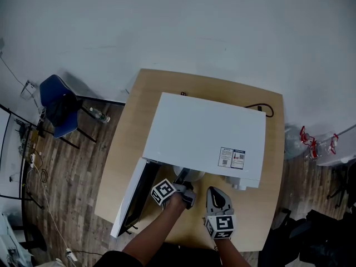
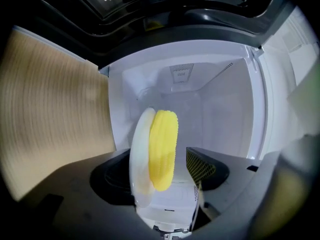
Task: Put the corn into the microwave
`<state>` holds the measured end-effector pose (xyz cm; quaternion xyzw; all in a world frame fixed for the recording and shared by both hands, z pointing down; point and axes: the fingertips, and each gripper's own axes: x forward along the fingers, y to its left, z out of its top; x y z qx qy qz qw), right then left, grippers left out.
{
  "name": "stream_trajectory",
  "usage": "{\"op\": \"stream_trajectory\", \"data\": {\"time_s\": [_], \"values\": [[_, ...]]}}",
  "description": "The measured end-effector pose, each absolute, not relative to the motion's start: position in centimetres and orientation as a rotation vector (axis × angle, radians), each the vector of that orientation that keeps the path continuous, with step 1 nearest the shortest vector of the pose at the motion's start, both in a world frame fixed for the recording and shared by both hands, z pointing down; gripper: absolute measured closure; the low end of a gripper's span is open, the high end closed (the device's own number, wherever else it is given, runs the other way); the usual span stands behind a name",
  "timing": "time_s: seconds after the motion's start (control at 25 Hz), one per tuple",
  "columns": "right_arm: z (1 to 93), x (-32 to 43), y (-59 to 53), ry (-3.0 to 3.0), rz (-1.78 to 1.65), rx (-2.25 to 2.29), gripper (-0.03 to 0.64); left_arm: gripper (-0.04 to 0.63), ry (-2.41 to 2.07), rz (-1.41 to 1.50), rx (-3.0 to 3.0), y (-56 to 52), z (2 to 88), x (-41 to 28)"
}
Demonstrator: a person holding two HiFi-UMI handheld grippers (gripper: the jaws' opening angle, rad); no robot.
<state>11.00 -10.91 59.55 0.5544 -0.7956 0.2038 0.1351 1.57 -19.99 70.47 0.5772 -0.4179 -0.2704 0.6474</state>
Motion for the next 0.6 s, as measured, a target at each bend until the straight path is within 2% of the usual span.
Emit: {"op": "stream_trajectory", "data": {"time_s": [0.2, 0.24, 0.36, 0.44, 0.6], "values": [[59.6, 11.6, -10.8, -2.303, 0.594, 1.620, 0.557, 0.305, -0.908, -0.610, 1.315, -19.6, 70.1, 2.2], [59.6, 11.7, -10.8, -2.302, 0.594, 1.623, 0.557, 0.323, -0.905, -0.608, 1.307, -19.6, 70.2, 2.1], [59.6, 11.9, -10.7, -2.300, 0.596, 1.630, 0.557, 0.441, -0.921, -0.600, 1.287, -19.7, 70.7, 1.8], [59.7, 12.0, -10.7, -2.301, 0.596, 1.629, 0.557, 0.496, -0.939, -0.612, 1.266, -20.1, 71.1, 1.6], [59.7, 11.9, -10.6, -2.303, 0.595, 1.622, 0.557, 0.565, -0.974, -0.659, 1.197, -21.0, 71.9, 1.3]]}}
